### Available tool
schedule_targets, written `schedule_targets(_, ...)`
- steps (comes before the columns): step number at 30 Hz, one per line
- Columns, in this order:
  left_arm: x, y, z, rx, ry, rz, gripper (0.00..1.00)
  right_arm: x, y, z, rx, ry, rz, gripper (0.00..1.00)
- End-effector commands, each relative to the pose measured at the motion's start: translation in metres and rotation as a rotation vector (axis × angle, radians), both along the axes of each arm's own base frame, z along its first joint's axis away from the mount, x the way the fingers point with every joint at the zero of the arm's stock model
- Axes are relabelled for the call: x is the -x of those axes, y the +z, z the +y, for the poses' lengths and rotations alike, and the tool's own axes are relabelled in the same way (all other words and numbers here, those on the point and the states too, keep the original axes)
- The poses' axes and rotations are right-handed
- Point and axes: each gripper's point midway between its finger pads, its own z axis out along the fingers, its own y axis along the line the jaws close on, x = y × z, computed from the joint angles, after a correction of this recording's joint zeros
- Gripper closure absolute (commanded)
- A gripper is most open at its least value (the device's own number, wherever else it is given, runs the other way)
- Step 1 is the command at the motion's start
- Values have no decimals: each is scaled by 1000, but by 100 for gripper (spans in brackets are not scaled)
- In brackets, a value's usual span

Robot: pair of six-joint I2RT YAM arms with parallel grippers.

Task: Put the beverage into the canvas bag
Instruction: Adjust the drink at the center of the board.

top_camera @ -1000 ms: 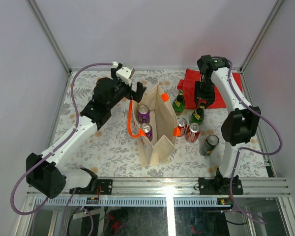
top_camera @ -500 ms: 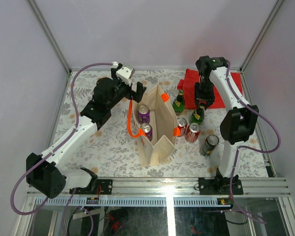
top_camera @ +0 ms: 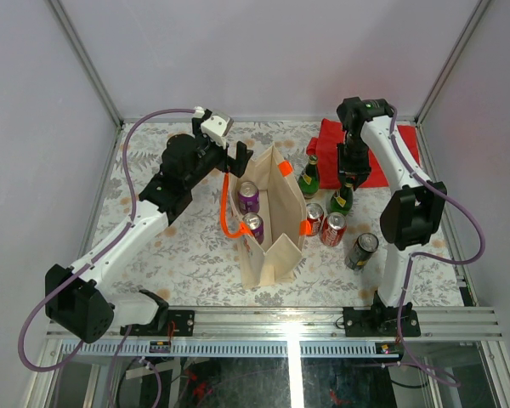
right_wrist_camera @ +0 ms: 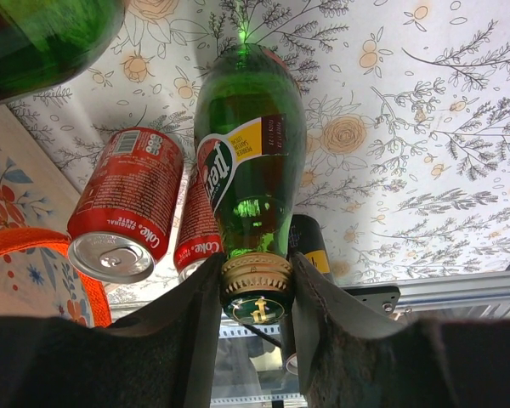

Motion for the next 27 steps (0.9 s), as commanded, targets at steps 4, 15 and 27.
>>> schedule_targets(4, -1, 16, 2, 24, 5, -49, 0, 2, 0, 1, 11, 33, -18, 91)
schedule_targets(15, 1, 16, 3, 25, 3, -47, 0, -17, 36, 5, -25, 13, -187, 100)
schedule_targets(27, 0, 18, 1, 26, -5, -50, 0, -29, 70, 12, -69, 13, -266, 100)
